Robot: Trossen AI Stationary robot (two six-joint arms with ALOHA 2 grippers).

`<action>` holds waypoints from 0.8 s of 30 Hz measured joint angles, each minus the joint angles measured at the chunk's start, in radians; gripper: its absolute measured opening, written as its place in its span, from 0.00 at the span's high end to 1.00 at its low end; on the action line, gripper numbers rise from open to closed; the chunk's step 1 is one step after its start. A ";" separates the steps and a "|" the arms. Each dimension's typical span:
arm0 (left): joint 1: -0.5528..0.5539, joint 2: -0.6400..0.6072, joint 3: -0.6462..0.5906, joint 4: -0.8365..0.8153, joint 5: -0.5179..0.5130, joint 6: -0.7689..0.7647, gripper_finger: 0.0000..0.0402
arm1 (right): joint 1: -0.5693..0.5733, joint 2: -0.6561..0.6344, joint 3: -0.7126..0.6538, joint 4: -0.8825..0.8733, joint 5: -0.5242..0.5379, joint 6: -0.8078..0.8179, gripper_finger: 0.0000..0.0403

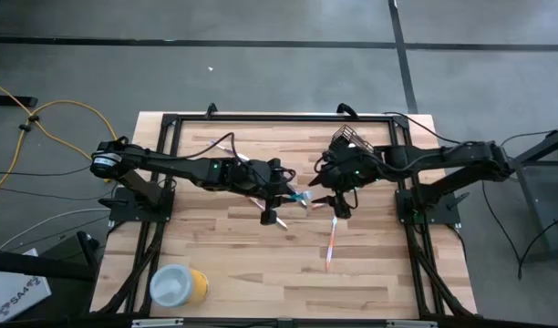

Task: Pick & Place toothbrushing station
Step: Put the blue mouthwash bottle into the middle of the black mesh organizer

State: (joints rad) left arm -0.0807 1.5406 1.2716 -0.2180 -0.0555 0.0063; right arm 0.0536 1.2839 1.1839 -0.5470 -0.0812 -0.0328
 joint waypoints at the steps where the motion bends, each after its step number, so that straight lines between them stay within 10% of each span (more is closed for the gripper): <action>1: 0.000 0.000 0.000 -0.002 -0.003 0.000 0.84 | 0.000 0.003 0.000 -0.001 0.002 -0.002 0.45; 24: 0.000 0.000 0.000 -0.011 -0.029 0.000 0.84 | -0.001 0.052 0.001 0.099 -0.004 -0.047 0.45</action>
State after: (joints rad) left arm -0.0807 1.5406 1.2716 -0.2293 -0.0845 0.0063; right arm 0.0525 1.3359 1.1847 -0.4478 -0.0849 -0.0802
